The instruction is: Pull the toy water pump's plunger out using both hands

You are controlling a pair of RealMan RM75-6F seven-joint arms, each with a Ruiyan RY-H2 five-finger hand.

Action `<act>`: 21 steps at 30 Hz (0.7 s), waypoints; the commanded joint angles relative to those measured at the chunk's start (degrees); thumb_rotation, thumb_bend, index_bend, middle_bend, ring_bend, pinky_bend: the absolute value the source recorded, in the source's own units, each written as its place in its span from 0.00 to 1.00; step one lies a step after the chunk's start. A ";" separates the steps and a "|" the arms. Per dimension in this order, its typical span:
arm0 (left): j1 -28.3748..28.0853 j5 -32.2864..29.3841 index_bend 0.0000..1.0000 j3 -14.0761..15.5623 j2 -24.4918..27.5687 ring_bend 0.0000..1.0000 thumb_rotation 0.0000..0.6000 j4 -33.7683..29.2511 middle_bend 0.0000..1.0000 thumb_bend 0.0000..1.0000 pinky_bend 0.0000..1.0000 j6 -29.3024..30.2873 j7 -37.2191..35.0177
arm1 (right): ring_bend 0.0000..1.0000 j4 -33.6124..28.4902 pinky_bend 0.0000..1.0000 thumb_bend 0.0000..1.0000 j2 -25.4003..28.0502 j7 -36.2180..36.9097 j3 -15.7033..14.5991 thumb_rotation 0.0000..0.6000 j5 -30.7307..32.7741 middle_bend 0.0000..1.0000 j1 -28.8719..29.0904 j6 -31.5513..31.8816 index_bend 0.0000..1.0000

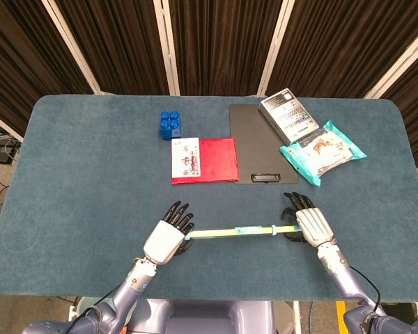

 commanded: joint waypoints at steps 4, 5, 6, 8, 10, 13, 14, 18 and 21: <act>-0.30 -0.09 0.75 -0.35 -0.41 0.13 1.00 0.56 0.31 0.47 0.14 0.13 -0.16 | 0.00 -0.34 0.10 0.41 0.28 -0.51 -0.33 1.00 0.16 0.09 0.16 -0.57 0.56; -0.33 -0.07 0.75 -0.36 -0.42 0.13 1.00 0.61 0.31 0.47 0.14 0.21 -0.14 | 0.00 -0.41 0.10 0.42 0.35 -0.64 -0.30 1.00 0.30 0.11 0.20 -0.70 0.59; -0.34 -0.06 0.75 -0.37 -0.42 0.13 1.00 0.63 0.31 0.47 0.14 0.27 -0.17 | 0.00 -0.49 0.10 0.42 0.39 -0.76 -0.26 1.00 0.41 0.11 0.23 -0.79 0.62; -0.35 -0.04 0.75 -0.40 -0.39 0.13 1.00 0.65 0.31 0.47 0.14 0.43 -0.14 | 0.00 -0.49 0.10 0.44 0.48 -1.37 -0.18 1.00 0.69 0.14 0.28 -1.02 0.69; -0.37 0.01 0.75 -0.45 -0.34 0.13 1.00 0.56 0.31 0.47 0.14 0.71 -0.09 | 0.01 -0.52 0.11 0.46 0.56 -2.21 -0.07 1.00 0.99 0.15 0.33 -1.25 0.73; -0.32 0.21 0.75 -0.46 -0.14 0.13 1.00 0.15 0.31 0.47 0.14 1.46 -0.13 | 0.01 -0.77 0.12 0.46 0.62 -3.50 0.36 1.00 1.51 0.15 0.25 -0.91 0.75; -0.30 0.29 0.75 -0.45 -0.05 0.13 1.00 0.00 0.31 0.47 0.14 1.70 -0.10 | 0.01 -0.83 0.13 0.46 0.62 -3.84 0.57 1.00 1.68 0.16 0.19 -0.61 0.75; -0.11 0.68 0.75 -0.37 0.63 0.13 1.00 -1.15 0.31 0.47 0.14 2.92 0.02 | 0.02 -1.03 0.13 0.46 0.91 -5.07 1.51 1.00 2.33 0.16 -0.12 0.83 0.75; 0.10 1.17 0.75 -0.22 1.49 0.13 1.00 -2.61 0.31 0.47 0.14 4.13 0.29 | 0.02 -1.45 0.13 0.46 1.62 -5.15 2.25 1.00 3.24 0.16 -0.28 1.03 0.75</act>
